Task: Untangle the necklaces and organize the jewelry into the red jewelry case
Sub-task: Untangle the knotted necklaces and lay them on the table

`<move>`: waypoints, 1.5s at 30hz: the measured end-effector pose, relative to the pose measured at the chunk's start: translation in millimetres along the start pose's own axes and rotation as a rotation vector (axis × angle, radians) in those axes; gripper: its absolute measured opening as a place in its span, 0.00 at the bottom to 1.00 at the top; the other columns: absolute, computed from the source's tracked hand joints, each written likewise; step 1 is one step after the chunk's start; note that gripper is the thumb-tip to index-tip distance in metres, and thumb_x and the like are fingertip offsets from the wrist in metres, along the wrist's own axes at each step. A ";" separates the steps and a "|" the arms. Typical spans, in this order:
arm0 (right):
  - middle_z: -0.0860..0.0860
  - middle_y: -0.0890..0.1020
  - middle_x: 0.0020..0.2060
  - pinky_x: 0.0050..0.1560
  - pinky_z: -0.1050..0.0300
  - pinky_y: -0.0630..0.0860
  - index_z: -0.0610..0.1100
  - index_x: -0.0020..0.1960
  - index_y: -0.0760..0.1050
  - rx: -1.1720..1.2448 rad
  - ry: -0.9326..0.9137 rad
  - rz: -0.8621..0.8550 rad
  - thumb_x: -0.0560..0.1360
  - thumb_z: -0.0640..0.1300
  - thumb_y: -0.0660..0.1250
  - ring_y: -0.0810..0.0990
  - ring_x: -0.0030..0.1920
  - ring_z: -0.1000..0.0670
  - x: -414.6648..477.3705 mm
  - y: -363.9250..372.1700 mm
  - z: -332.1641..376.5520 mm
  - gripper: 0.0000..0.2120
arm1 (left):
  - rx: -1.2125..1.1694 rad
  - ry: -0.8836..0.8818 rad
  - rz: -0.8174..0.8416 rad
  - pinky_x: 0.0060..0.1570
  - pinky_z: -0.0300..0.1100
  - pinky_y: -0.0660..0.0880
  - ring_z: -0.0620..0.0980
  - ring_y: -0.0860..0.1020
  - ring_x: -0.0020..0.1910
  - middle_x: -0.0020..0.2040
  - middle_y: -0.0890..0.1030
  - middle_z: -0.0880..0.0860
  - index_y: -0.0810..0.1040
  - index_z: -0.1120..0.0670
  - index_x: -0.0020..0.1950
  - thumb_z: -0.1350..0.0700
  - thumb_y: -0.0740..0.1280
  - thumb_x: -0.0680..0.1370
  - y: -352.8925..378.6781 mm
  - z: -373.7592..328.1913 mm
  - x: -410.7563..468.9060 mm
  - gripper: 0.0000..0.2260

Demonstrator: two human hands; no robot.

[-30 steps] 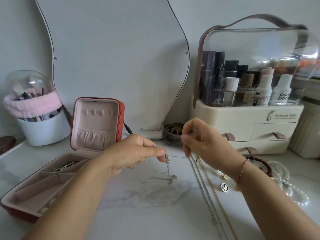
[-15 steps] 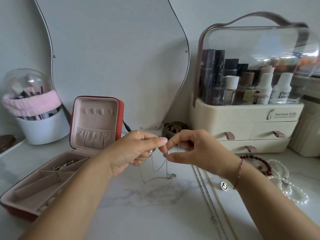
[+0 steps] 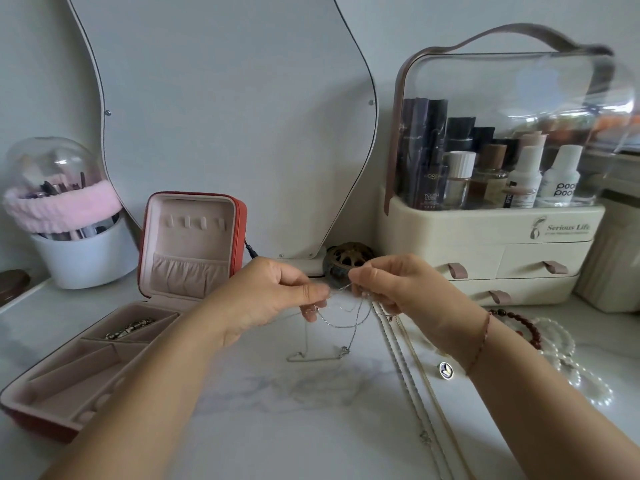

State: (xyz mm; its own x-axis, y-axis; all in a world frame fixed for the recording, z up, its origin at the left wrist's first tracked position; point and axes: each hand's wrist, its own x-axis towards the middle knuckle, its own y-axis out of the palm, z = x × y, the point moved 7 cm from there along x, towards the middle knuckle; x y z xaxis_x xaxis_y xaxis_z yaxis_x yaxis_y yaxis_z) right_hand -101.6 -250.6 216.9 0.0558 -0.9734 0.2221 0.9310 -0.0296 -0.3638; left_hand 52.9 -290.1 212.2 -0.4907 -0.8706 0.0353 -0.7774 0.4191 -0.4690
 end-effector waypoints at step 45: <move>0.50 0.59 0.28 0.34 0.57 0.51 0.47 0.32 0.78 0.360 0.030 0.110 0.65 0.54 0.71 0.55 0.31 0.52 -1.1 -3.0 -1.9 0.11 | -0.474 -0.074 0.464 0.20 0.34 0.48 0.41 0.54 0.18 0.36 0.81 0.57 0.85 0.56 0.49 0.39 0.55 0.76 26.3 3.7 -0.4 0.26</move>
State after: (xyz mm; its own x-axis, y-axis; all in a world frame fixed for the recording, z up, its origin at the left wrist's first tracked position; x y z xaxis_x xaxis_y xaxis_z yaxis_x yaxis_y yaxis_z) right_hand -105.1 -249.9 216.0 0.1568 -0.9727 0.1709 0.9875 0.1519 -0.0412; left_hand 34.1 -279.8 196.6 -0.8009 -0.5811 -0.1449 -0.5894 0.8077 0.0186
